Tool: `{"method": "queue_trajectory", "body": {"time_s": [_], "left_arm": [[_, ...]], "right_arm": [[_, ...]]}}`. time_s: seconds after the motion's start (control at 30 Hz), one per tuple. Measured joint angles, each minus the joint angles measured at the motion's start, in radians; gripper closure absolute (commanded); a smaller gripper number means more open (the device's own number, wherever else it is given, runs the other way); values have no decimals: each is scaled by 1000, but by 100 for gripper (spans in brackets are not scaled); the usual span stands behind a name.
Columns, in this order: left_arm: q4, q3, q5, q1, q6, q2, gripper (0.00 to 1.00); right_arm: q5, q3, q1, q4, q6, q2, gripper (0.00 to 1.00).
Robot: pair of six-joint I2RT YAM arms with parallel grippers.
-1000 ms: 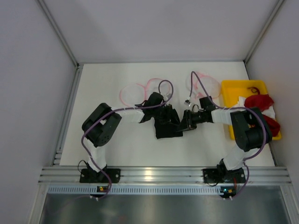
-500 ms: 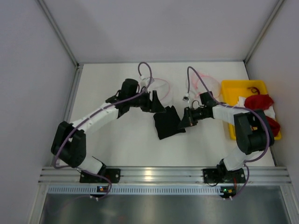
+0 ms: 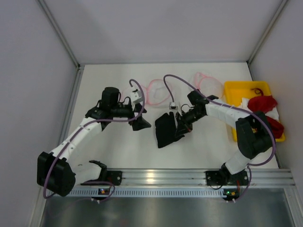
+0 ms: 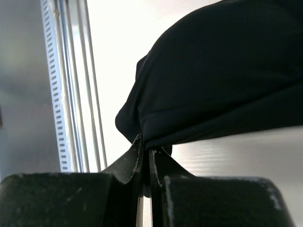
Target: Place the bra in the laundry bag and zip it closed
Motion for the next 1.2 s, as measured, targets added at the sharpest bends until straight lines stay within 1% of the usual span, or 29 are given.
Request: {"method": "queue_trajectory", "body": {"time_s": [0.17,0.33,0.43,0.6,0.73,0.87,1.07,1.2], "left_arm": [[-34,-109,108,1,253,-125,2],[-37,-166,142,-42,511,-241,2],[-37,-181,134,-96,629,-253,2],[-36,-209,113,-178,784,-233,2],[3,-248,93,-203,852,-224,2],[57,-285,76,-221,887,-220,2],[181,-342,52,-257,900,-217,2],[236,-364,47,-273,903,-218,2]], "right_arm": [[14,53,51,-120,-106,-18,100],[17,101,92,-188,-161,-31,100],[24,126,120,-209,-187,-31,100],[40,154,184,-249,-222,-31,100],[46,168,222,-273,-238,-31,100],[49,188,249,-290,-237,-31,100],[49,236,307,-303,-237,-32,100],[48,253,356,-311,-237,-32,100]]}}
